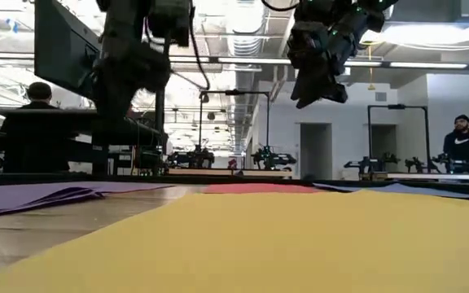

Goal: Organize paper
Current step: Stack the purple paper on top of the purple paper

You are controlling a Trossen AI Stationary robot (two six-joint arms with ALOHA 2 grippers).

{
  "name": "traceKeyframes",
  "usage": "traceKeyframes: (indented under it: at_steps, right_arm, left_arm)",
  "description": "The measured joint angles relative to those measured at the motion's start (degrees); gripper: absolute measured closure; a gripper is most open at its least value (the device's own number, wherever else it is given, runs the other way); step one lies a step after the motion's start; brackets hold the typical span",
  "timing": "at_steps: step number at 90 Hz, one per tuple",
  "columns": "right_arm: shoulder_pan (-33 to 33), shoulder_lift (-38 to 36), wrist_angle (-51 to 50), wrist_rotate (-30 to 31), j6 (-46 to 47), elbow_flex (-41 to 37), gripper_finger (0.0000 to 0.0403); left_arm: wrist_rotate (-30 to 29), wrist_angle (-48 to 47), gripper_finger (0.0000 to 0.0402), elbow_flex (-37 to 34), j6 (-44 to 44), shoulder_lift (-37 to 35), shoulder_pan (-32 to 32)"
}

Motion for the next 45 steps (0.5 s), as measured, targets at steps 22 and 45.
traceKeyframes:
  at_steps: [22,45]
  right_arm:
    - [10.56,0.11,4.32,16.88,18.32,-2.65,0.0305]
    - [16.27,0.11,5.42,18.83,26.77,-2.81,0.0305]
  left_arm:
    - [-3.12,17.57,0.0281,-13.95,-11.12,-2.31,-4.28]
    - [-4.7,21.73,0.0281,-17.66,-17.05,-2.32,-10.55]
